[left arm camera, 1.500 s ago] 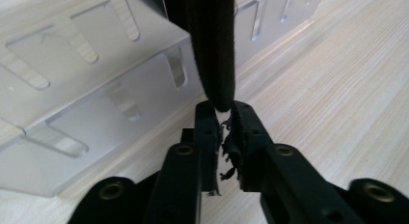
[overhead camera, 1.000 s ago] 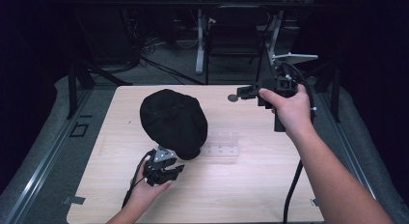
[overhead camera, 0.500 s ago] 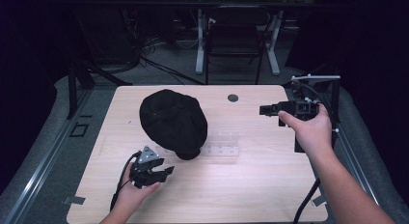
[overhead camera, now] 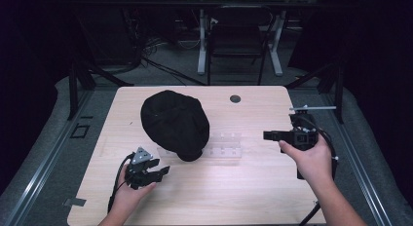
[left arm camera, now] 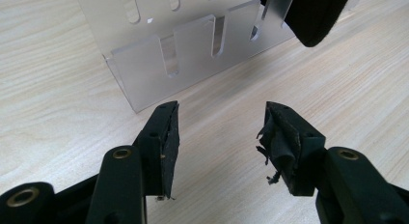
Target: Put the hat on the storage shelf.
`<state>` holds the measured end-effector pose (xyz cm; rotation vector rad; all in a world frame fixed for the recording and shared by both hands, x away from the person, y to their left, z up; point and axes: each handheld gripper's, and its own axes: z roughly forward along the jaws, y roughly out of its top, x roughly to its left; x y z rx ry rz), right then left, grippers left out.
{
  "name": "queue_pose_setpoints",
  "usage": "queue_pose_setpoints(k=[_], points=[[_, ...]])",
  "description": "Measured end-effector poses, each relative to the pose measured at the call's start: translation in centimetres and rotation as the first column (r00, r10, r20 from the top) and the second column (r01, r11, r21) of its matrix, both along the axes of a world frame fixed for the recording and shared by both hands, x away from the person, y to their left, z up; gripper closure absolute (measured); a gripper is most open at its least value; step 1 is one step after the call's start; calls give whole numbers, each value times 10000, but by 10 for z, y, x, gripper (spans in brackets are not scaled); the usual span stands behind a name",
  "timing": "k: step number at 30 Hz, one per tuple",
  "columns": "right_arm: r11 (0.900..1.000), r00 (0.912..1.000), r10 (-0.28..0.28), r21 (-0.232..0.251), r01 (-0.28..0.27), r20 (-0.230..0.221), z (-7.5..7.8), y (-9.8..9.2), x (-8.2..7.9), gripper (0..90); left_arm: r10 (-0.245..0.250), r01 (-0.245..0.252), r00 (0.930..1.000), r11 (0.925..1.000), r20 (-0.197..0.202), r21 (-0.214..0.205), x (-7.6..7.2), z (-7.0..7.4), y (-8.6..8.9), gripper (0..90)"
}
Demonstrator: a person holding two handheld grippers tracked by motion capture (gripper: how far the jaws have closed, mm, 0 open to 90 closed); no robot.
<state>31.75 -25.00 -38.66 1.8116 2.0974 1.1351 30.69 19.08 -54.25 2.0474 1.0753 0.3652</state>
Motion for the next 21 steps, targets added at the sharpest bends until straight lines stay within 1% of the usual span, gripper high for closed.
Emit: queue_pose_setpoints(k=[1,2,3,4,5,6,8,9,10,11,12,13,14,17,18,21], points=[[9998,10000,24,-193,-25,-51,-4,1,-2,622,-5,5,10000,10000,-23,-36,0,-1,-1,476],[9982,10000,5,-601,-6,-17,-7,3,-4,617,-36,36,10000,10000,-46,-47,0,-2,-1,476],[9972,9997,2,-745,18,263,-12,4,-6,611,-64,63,9999,10000,-91,-26,0,-2,-2,477],[9968,9996,7,-799,14,271,-16,5,-8,612,-70,70,9999,10000,-113,28,0,-3,-3,478],[9961,9999,5,-882,6,126,-20,6,-9,611,-122,122,9998,9999,-138,-18,0,-3,-3,478],[9962,9997,-32,-872,54,251,-24,7,-10,611,-143,143,9998,9999,-117,1,0,-3,-4,478],[9952,9996,-156,-965,177,228,-32,8,-12,612,-145,145,9998,9999,-96,45,-1,-4,-6,479],[9952,9991,-218,-950,251,363,-37,7,-13,612,-114,114,9999,9999,-28,-38,-1,-5,-6,479],[9950,9991,-251,-956,282,342,-41,7,-14,612,32,-33,10000,10000,40,37,-1,-5,-8,479],[9944,9990,-341,-989,370,303,-46,7,-15,611,14,-14,10000,10000,29,27,-1,-5,-8,479],[9934,9986,-386,-1063,423,362,-51,7,-16,609,-96,96,9999,10000,-68,-5,-1,-5,-7,479],[9927,9984,-484,-1096,512,281,-56,7,-17,608,-184,184,9997,9998,-133,-33,-1,-5,-6,479],[9923,9982,-527,-1108,558,301,-63,7,-18,603,-188,188,9997,9998,-150,-41,-1,-5,-6,479],[9871,9970,-680,-1429,725,362,-82,7,-21,583,-164,163,9997,9998,-156,-70,0,-6,-6,476],[9874,9968,-666,-1406,721,436,-90,7,-22,576,-167,165,9997,9998,-158,-83,0,-6,-6,475],[9922,9973,-705,-1016,724,224,-108,5,-25,572,-162,161,9998,9998,-111,-116,-1,-6,-7,475]])
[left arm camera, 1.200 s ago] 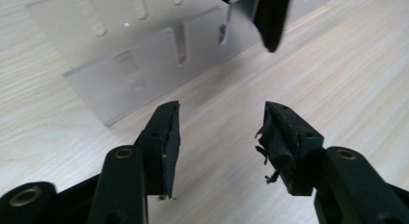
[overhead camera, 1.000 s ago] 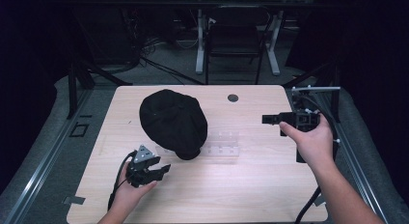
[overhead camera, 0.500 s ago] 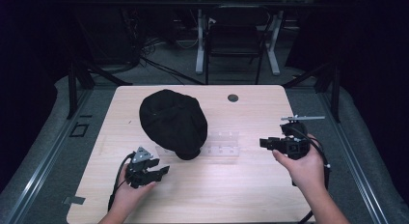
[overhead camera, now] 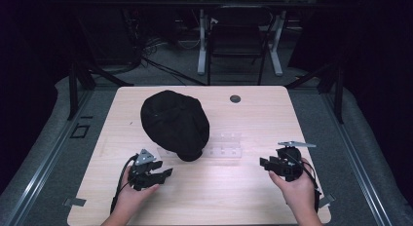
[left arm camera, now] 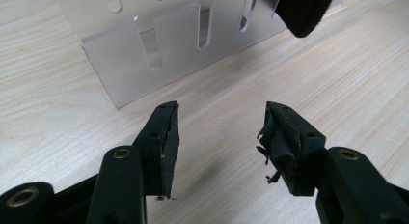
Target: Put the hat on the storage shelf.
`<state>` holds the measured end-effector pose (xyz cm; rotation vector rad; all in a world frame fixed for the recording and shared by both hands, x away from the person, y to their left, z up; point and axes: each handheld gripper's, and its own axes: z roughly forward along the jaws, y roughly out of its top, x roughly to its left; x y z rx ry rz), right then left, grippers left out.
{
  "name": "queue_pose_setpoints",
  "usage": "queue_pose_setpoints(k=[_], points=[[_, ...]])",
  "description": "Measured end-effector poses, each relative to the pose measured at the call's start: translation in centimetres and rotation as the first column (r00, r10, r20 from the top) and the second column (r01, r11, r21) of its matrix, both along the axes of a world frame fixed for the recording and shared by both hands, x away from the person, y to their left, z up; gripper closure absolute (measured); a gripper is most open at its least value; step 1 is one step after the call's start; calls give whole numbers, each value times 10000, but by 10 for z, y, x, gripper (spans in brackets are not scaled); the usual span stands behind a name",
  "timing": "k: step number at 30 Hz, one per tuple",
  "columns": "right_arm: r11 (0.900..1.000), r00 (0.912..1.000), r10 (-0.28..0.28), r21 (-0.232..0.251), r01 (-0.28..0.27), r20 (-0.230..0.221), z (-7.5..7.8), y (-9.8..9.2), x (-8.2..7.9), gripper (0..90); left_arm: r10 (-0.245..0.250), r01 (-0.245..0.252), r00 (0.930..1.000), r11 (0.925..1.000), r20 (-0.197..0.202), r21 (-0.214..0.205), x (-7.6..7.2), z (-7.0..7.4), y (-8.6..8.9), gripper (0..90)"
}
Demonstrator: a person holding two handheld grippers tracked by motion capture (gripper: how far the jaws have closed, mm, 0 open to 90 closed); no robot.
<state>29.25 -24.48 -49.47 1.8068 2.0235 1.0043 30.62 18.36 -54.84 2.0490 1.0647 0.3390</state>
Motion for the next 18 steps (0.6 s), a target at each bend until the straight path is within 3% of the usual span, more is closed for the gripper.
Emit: queue_pose_setpoints(k=[3,7,13,18], points=[[9999,9999,1,-136,1,171,-13,-1,-3,571,12,-12,10000,10000,81,-4,0,0,-1,474],[9996,9967,169,-223,-152,796,-27,-3,-8,553,96,-95,9997,9999,242,-43,-1,1,-3,474],[9994,9927,229,-297,-195,1182,-37,-5,-11,543,-129,130,9997,9999,205,-52,-1,1,-5,471],[9975,9941,510,-537,-460,960,-46,-7,-11,538,-183,187,9994,9997,299,-128,-1,0,-10,469]])
